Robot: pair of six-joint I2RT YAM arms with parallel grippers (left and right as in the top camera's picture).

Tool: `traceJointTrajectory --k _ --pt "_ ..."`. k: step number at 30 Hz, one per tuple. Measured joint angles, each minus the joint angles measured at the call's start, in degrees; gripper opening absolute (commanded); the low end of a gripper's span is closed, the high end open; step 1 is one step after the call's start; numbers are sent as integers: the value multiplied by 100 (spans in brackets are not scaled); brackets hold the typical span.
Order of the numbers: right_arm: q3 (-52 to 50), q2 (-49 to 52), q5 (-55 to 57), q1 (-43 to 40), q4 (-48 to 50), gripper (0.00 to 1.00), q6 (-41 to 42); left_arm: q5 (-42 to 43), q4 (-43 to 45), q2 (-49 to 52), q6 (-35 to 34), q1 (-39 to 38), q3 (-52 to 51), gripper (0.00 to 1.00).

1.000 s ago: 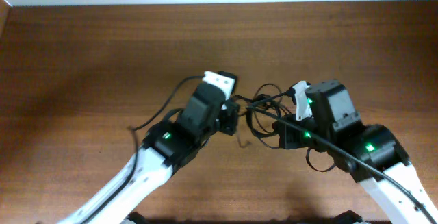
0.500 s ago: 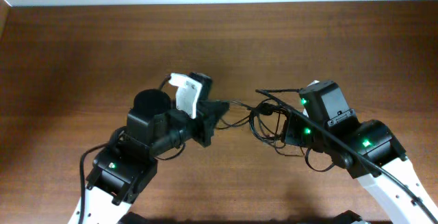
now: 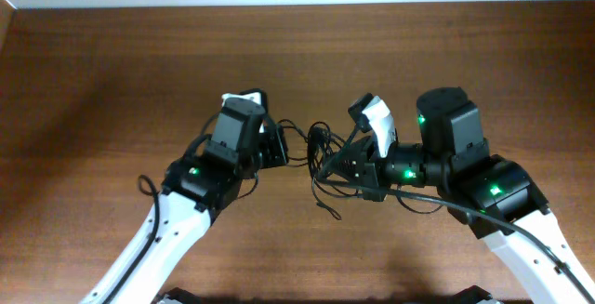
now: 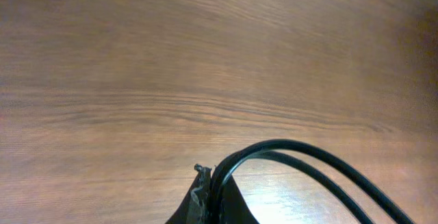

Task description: Untangle cables

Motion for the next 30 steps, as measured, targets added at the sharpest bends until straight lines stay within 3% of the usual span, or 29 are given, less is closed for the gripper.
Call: traceJointTrajectory --k 5,6,7,8,13,14,15,16,17,18,19,20,22,26,30 --pt "-7 7 -66 0 446 4 -103 688 623 90 544 15 0 0" --pt "-7 22 170 0 348 4 -33 728 748 -35 780 22 0 12" --pt "-2 57 579 0 173 4 153 651 750 -260 944 68 0 67" --pt "-4 114 970 0 13 4 330 457 737 -498 1064 146 0 99" --pt "-7 170 1266 0 -96 4 584 -227 717 -1097 601 417 0 96" --pt "-7 170 1237 0 -98 4 601 -273 717 -1097 330 417 0 41" --pt "-7 170 1102 0 -109 4 627 -289 717 -1097 7 417 0 27" --pt "-7 170 979 0 -107 4 643 -275 717 -1097 -133 417 0 33" --pt "-7 170 839 0 -101 4 651 -267 717 -1097 -212 417 0 45" --pt "-7 170 647 0 -94 4 662 -229 717 -1097 -247 417 0 45" --pt "-7 170 549 0 -94 4 664 -122 717 -1097 -306 417 0 56" --pt "-7 170 472 0 -94 4 664 131 756 -1097 -83 422 0 72" --pt "-7 170 420 0 -90 4 660 715 632 -1097 645 422 7 80" --pt "-7 170 378 0 -87 4 662 1519 -466 -1062 1587 634 22 77" --pt "-7 170 365 0 -90 4 662 2514 -678 -879 1969 702 20 67"
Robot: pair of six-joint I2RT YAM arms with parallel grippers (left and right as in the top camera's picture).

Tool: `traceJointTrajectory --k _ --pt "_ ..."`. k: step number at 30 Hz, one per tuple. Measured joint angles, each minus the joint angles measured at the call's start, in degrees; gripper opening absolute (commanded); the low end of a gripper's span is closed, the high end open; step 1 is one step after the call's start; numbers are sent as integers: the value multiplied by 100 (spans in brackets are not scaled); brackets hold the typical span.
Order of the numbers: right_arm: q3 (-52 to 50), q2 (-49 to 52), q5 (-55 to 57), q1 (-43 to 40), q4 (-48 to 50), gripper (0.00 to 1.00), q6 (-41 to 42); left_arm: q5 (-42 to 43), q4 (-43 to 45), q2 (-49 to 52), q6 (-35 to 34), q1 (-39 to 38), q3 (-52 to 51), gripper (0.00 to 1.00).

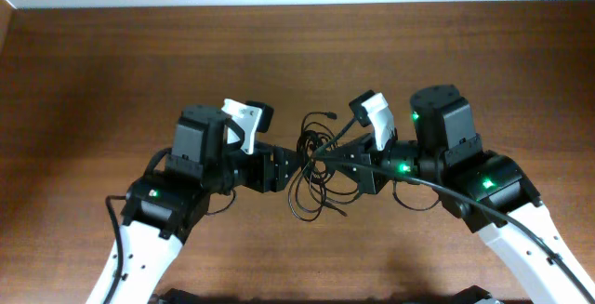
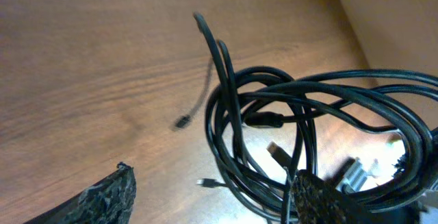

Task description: Untangle cables

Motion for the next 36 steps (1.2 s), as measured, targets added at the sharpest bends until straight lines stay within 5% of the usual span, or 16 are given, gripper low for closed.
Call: traceJointTrajectory --k 3,4,6,7,14,18,24,28,30,33,36 --pt "0 0 -251 0 44 4 -2 306 229 286 63 0 -186 58" --pt "0 0 -295 0 44 4 0 337 380 428 42 0 -262 47" --pt "0 7 -374 0 76 4 0 450 962 837 -120 -2 -332 6" --pt "-4 17 -391 0 85 4 -2 544 1102 966 -223 -2 -332 0" --pt "-155 201 -776 -33 671 4 -446 992 1497 1272 -463 483 -302 0" --pt "-151 201 243 -15 328 4 -282 1213 1495 1045 -811 1266 -297 0" --pt "-138 208 778 118 411 4 507 1744 1915 1075 -2723 1797 -332 0" --pt "-74 192 1816 133 -249 26 1602 1329 1978 1104 -4015 1912 -339 0" --pt "-74 192 1993 125 -267 36 1742 901 2098 1174 -3766 2048 -358 0" --pt "-74 195 2129 125 -310 46 1840 951 2114 1176 -2505 2039 -365 0" --pt "-74 195 1862 125 -166 56 1727 1156 2151 1176 -2337 2039 -365 0"
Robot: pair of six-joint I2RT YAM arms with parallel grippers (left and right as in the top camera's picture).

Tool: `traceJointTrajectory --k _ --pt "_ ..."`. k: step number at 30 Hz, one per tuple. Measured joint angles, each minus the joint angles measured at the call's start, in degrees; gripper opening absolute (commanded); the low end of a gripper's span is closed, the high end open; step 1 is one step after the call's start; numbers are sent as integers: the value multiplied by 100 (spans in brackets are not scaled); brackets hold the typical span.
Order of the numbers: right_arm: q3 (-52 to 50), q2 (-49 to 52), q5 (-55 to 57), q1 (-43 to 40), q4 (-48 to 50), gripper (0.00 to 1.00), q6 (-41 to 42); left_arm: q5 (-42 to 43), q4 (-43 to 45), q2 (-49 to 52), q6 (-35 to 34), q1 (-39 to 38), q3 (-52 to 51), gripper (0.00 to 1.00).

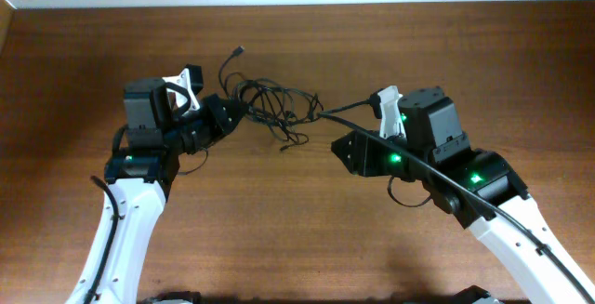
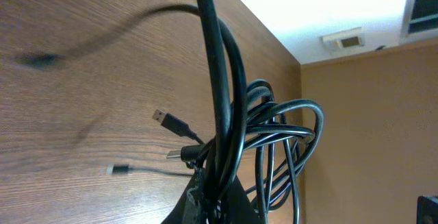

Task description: Untangle cables

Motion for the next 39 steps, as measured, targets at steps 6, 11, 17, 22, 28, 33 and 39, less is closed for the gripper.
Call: traceJointTrajectory --k 6,11,17,22,28,33,39 --pt "0 4 -918 -2 498 45 -1279 551 452 0 748 -627 -2 0" --pt "0 96 -656 -2 640 36 -1753 861 446 0 1309 -863 -2 0" --pt "0 306 -555 -2 732 4 -1853 1720 551 0 1644 -861 -2 0" --pt "0 -146 -1014 -7 490 4 -1882 1064 533 -2 1528 -938 -2 0" --pt "15 -992 -1104 -7 -181 24 -1886 -404 514 0 868 -850 -7 0" --pt "15 -361 -811 -7 179 49 -1904 634 546 0 1281 -850 -7 0" --pt "15 -33 -313 -7 518 44 -2048 1921 544 0 2256 -852 -7 0"
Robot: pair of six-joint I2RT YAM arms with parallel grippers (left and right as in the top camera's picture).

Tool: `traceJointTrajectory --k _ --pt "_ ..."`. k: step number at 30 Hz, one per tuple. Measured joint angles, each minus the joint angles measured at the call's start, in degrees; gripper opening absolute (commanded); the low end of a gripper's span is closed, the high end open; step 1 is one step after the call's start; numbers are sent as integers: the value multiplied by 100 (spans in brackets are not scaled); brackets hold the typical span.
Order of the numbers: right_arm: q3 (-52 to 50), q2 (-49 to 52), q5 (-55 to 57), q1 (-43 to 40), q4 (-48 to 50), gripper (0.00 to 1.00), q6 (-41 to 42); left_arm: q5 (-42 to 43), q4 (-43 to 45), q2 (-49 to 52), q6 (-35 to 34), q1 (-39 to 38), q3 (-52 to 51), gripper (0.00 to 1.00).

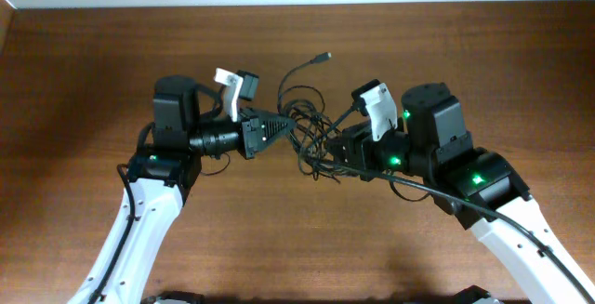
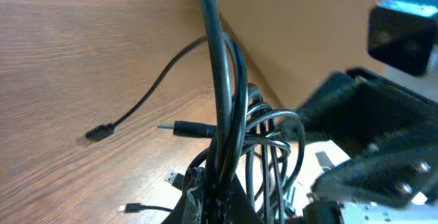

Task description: Untangle cables

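Observation:
A tangle of thin black cables hangs between my two grippers over the brown table. My left gripper points right and is shut on a bunch of strands, which run up from its fingertips. One loose cable end sticks up toward the back, and USB plugs dangle below. My right gripper points left with its tip buried in the tangle; the overhead view does not show how its jaws stand. In the left wrist view the right arm looms close behind the loops.
The wooden table stretches to both sides and to the back wall. The right arm's own thick cable trails along its forearm at the lower right.
The left gripper has moved right and toward the centre with the bundle. The right gripper has come left, from standing apart to meeting the tangle.
Both grippers were close together at the centre with the cables between them, the left one shut on strands. Then the left jaws showed apart beside the bundle. Later the left held the bundle far to the left, the right apart; now they meet again.

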Motion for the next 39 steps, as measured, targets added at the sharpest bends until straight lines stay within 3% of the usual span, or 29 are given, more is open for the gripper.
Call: traceJointTrajectory --k 1,3,4,6,10,14,16,18,22,25,29,31,33,37,38,39 --pt "0 4 24 0 55 38 -24 175 9 0 48 0 0 0" --pt "0 33 87 0 122 10 -33 627 9 0 205 0 0 0" --pt "0 37 256 0 127 4 -48 894 11 0 308 0 -2 0" --pt "0 37 791 11 96 4 105 1255 15 0 385 0 -2 0" --pt "39 37 2376 103 -651 4 1226 1294 81 7 446 -63 -4 0" --pt "83 37 2811 146 -940 4 1727 468 120 15 345 -164 -31 0" --pt "90 24 2859 146 -931 4 1869 -149 111 15 -20 -199 -31 0" --pt "92 -92 2555 144 -761 4 1880 -841 24 15 -634 -227 -31 0" --pt "52 -313 33 50 382 4 708 -1906 17 15 -1652 -212 -31 0" --pt "33 -315 -802 24 763 4 382 -2461 -144 2 -1882 -597 -20 0" --pt "-50 -315 -881 4 1001 6 302 -3217 -640 -68 -1982 -1025 20 0" --pt "-44 -369 -485 4 907 6 299 -3101 -404 -59 -1764 -1152 -2 0" --pt "-37 -409 -212 4 879 6 297 -2380 229 0 -1108 -1480 -22 0" --pt "-26 -264 -144 4 837 6 299 -1993 756 2 -817 -2127 -31 0" --pt "-24 -186 -35 4 776 11 313 -1956 778 2 -791 -2243 -31 0" --pt "-7 -162 264 9 564 23 321 -1939 761 2 -774 -2253 -31 0"
